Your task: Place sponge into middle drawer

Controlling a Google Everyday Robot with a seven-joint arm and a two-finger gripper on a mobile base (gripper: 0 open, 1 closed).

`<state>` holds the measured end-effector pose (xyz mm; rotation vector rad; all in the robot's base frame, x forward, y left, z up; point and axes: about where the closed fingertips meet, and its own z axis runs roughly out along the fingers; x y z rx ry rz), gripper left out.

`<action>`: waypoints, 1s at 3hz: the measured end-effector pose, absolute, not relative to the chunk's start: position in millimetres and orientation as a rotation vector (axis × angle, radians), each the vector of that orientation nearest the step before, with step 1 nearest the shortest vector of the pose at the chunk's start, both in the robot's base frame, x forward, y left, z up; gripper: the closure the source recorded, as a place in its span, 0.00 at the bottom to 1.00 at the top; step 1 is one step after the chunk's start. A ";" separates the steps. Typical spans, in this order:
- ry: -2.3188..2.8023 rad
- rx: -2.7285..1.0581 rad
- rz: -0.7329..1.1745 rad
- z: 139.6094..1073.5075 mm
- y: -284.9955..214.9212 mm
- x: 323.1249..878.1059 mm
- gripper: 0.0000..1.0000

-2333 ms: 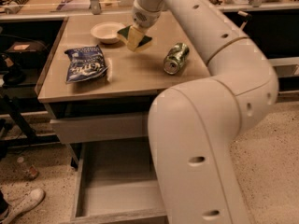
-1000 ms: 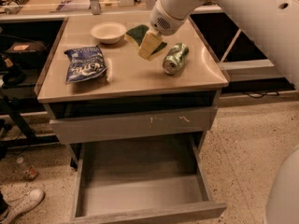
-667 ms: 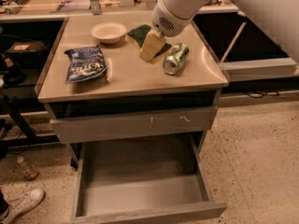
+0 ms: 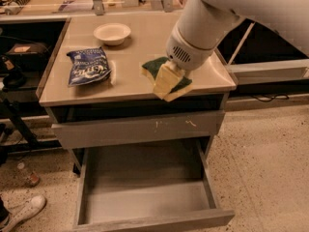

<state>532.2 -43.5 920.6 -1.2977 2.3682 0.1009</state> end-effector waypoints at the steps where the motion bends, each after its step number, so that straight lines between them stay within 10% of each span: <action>1: 2.384 -1.295 0.101 915.1 -45.0 528.8 1.00; 3: 2.548 -1.216 0.278 822.0 -32.5 481.0 1.00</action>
Offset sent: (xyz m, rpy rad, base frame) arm -0.0499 0.0118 -0.0865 0.0604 0.1707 -0.0463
